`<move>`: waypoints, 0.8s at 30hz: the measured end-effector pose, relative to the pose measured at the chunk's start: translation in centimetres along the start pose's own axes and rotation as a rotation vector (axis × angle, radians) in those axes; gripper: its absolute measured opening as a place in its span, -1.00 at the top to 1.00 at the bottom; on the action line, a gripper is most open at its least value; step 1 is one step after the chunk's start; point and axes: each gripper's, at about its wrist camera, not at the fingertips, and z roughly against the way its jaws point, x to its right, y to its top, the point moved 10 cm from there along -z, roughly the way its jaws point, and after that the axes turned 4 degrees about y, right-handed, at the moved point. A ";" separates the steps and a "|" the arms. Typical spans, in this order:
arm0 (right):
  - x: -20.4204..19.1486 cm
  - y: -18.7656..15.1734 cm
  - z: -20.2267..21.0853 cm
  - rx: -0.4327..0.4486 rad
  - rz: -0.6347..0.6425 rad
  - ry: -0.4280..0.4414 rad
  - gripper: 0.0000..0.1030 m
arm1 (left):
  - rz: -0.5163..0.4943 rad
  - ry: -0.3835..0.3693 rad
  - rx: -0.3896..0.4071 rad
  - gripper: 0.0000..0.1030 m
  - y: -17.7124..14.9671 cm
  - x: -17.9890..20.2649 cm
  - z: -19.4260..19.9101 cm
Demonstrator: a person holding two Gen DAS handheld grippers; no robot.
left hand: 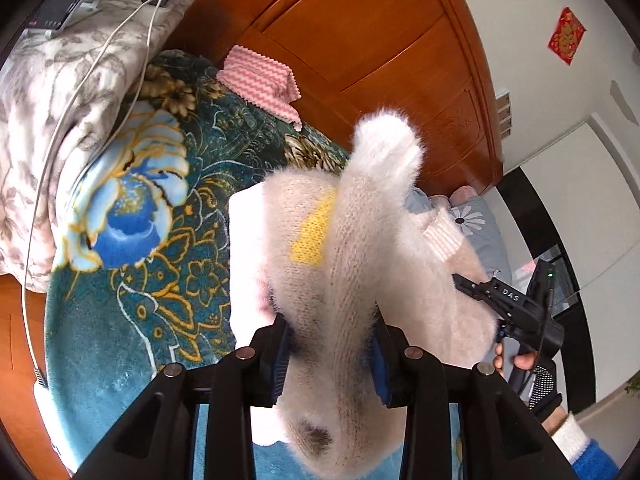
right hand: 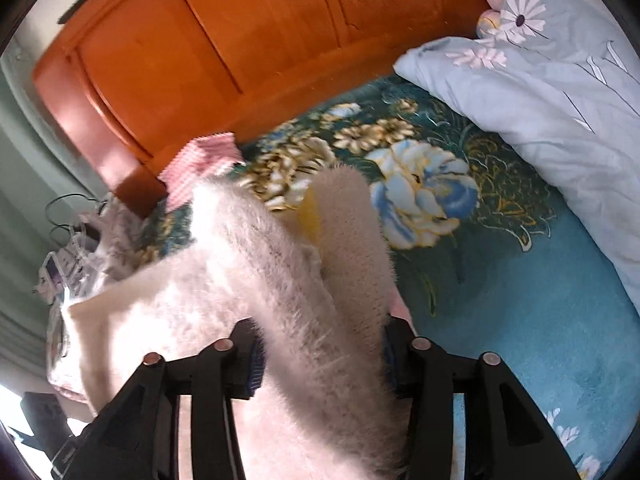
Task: Fold clothes
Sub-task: 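Lift the folded sweater with both grippers and carry it to the folded stack, then lower the folded sweater onto the dark garment stack and open both grippers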
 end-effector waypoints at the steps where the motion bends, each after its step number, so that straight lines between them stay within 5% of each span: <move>1: 0.3 0.0 -0.2 0.004 -0.016 -0.004 -0.06 | -0.002 0.002 0.000 0.22 0.1 0.3 0.1; 8: 1.1 0.1 1.0 0.008 -0.090 0.029 -0.21 | -0.041 0.070 0.049 -0.20 1.1 0.6 2.8; 13: 1.4 1.0 1.9 0.018 -0.103 0.001 -0.29 | -0.084 0.133 0.079 -0.24 1.8 0.8 4.6; 20: 0.0 3.5 5.8 0.155 -0.086 -0.025 -0.29 | -0.279 0.067 0.102 -0.24 1.8 6.0 5.2; 24: -4.2 1.5 6.3 0.103 0.070 0.044 -0.29 | -0.291 0.004 0.089 -0.24 1.2 7.0 3.7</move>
